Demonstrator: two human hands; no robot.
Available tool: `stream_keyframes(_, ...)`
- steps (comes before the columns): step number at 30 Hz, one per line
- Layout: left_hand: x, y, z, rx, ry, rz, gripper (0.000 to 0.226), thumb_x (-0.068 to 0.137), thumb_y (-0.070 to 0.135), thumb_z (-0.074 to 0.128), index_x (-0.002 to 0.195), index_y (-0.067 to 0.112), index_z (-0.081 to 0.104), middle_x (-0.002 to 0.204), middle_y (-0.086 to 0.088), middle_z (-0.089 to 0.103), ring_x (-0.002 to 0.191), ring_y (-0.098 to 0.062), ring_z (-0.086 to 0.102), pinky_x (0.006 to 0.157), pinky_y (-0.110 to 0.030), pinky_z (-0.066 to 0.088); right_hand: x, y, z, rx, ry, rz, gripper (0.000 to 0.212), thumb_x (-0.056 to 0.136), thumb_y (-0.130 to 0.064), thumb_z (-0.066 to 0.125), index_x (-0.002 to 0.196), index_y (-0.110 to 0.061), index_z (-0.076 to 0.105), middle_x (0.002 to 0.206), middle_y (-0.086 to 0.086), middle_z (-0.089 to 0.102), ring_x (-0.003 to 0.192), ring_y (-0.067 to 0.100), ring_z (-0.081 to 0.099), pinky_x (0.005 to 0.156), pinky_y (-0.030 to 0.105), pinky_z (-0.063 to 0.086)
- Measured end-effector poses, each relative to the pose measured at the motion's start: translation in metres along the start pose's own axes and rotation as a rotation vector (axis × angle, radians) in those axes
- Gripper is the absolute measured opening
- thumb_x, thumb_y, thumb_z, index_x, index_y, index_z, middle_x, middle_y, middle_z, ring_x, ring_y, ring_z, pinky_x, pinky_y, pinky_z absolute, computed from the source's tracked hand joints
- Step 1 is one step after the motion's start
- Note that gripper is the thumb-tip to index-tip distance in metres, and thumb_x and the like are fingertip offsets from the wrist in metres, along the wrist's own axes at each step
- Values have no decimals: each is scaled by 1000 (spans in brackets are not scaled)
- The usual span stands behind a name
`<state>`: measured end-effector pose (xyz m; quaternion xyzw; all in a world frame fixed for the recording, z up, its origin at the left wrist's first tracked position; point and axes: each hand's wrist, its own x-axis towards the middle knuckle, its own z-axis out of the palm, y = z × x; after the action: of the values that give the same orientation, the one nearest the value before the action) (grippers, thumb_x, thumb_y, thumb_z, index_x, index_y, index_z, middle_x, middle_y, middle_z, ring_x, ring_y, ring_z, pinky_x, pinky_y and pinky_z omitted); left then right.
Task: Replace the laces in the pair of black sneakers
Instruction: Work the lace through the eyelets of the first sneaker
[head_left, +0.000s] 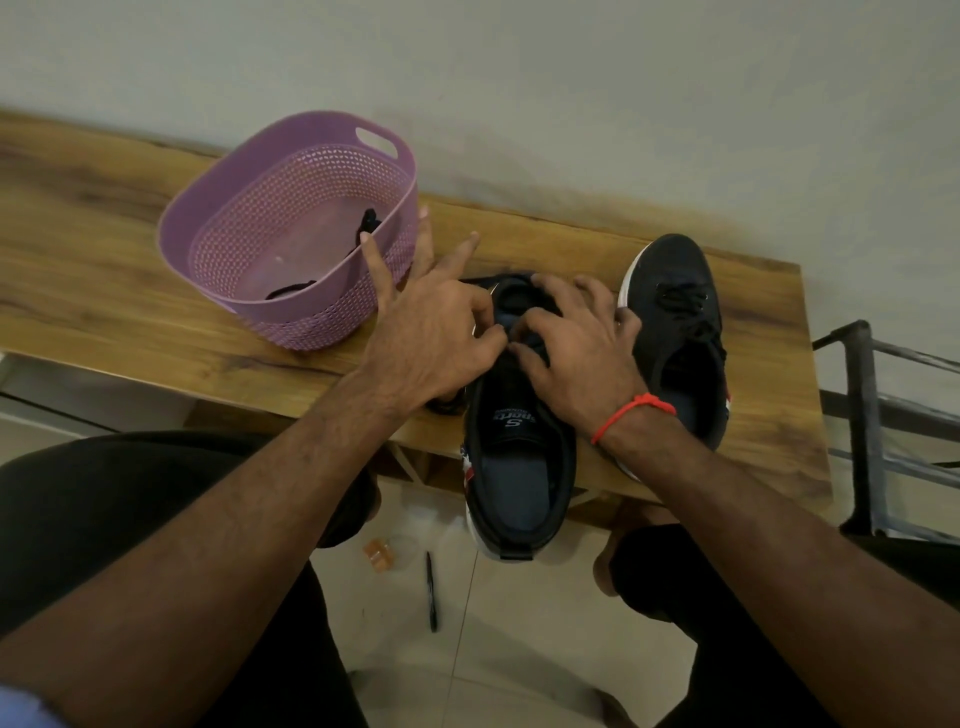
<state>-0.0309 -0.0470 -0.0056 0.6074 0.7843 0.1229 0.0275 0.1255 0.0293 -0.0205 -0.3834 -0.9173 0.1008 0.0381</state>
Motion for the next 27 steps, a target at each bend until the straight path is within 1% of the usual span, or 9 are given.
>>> stream_keyframes(5, -2, 1, 2, -15, 4, -8, 14, 83, 45, 68, 80, 32, 70, 166, -2, 26, 155, -38, -8, 110, -74, -18, 1, 3, -6, 104, 125, 76, 15, 82, -38, 58, 88, -24, 58, 123, -7, 57, 126, 25, 37, 97, 49, 29)
stream_keyframes(8, -2, 1, 2, -46, 34, -13, 14, 82, 44, 69, 76, 32, 65, 164, 0, 30, 155, -37, -3, 110, -70, -19, 3, 10, -19, 125, 239, 169, 13, 80, -36, 54, 81, -23, 51, 102, -7, 57, 114, 24, 42, 94, 47, 28)
stream_keyframes(10, -1, 1, 3, -65, 41, -10, 17, 82, 44, 69, 74, 33, 59, 163, 1, 31, 155, -36, -1, 111, -69, -18, 4, 12, -20, 134, 221, 148, 15, 83, -39, 55, 91, -27, 56, 121, -7, 57, 122, 26, 39, 98, 49, 26)
stream_keyframes(12, -2, 1, 4, -83, 37, -12, 18, 83, 44, 68, 74, 34, 57, 163, 1, 31, 155, -35, 0, 112, -68, -18, 3, 9, -16, 83, 116, 73, 32, 85, -47, 57, 114, -34, 57, 148, -6, 41, 135, 30, 29, 105, 56, 23)
stream_keyframes(14, -2, 1, 6, -92, 43, -14, 15, 82, 43, 67, 74, 32, 60, 162, 2, 32, 154, -35, 1, 113, -69, -16, 1, 4, -7, -10, 31, 8, 42, 86, -54, 58, 125, -36, 55, 157, -5, 28, 140, 33, 24, 107, 60, 22)
stream_keyframes(18, -2, 1, 8, -94, 64, 1, 13, 82, 39, 66, 73, 32, 58, 161, 1, 34, 154, -36, 3, 114, -70, -14, 1, 1, 2, -1, 25, -11, 22, 89, -47, 58, 101, -31, 65, 148, -10, 43, 138, 30, 28, 105, 58, 25)
stream_keyframes(23, -1, 0, 9, -86, 79, 33, 14, 82, 39, 61, 72, 32, 54, 163, -2, 33, 155, -37, 0, 111, -69, -18, 3, 12, -18, 175, 276, 137, 17, 79, -38, 56, 73, -22, 51, 99, -7, 57, 114, 27, 42, 93, 45, 26)
stream_keyframes(25, -1, 0, 10, -83, 80, 38, 13, 81, 40, 59, 71, 32, 54, 163, -3, 33, 155, -38, 0, 111, -67, -19, 7, 18, -21, 159, 269, 160, 15, 83, -40, 56, 84, -24, 57, 113, -4, 55, 120, 30, 40, 96, 48, 26)
stream_keyframes(27, -1, 0, 11, -78, 78, 39, 13, 80, 40, 58, 71, 32, 53, 163, -3, 32, 155, -37, -1, 111, -67, -20, 8, 17, -19, 102, 118, 124, 31, 88, -50, 57, 114, -35, 59, 144, -1, 40, 135, 33, 28, 106, 57, 23)
